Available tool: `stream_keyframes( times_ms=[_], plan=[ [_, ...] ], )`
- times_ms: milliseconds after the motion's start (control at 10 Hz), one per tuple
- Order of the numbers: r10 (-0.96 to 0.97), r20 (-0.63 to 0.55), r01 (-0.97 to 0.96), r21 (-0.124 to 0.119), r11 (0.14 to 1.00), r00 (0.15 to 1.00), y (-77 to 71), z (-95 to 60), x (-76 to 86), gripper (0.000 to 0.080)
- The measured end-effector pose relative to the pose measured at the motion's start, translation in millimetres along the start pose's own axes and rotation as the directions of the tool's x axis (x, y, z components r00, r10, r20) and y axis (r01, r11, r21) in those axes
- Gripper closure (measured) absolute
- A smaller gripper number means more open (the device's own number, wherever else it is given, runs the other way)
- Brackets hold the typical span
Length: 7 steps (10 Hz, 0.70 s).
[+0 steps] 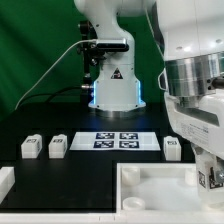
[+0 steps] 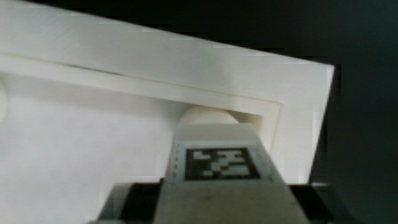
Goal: Assemble one leg
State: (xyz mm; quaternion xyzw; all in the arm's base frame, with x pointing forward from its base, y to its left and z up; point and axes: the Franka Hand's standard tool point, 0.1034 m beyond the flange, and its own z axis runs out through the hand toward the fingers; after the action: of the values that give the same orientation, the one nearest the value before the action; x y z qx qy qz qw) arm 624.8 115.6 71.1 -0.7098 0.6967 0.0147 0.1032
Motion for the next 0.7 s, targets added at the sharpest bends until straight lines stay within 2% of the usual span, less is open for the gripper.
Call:
stream_keyframes(
  times_ms=[100, 400, 500, 600, 700],
  plan=[
    [0.113, 0.007, -0.113, 0.008, 0.994, 0.994, -1.0, 0.2, 1.5, 0.0509],
    [0.003, 0.005, -0.003, 0.007, 1.0, 1.0, -0.3, 0.8, 0.9, 0.0509],
    [-0.118, 0.002, 0.118, 0.005, 0.993, 0.993, -0.1, 1.0, 0.8, 0.0318],
    [-0.288, -0.001, 0.288, -0.007, 0.958, 0.958, 0.1, 1.9, -2.5, 0.0207],
    [-0.512, -0.006, 0.512, -0.003, 0.859, 0.859, -3.2, -0.3, -2.0, 0.0207]
  ],
)
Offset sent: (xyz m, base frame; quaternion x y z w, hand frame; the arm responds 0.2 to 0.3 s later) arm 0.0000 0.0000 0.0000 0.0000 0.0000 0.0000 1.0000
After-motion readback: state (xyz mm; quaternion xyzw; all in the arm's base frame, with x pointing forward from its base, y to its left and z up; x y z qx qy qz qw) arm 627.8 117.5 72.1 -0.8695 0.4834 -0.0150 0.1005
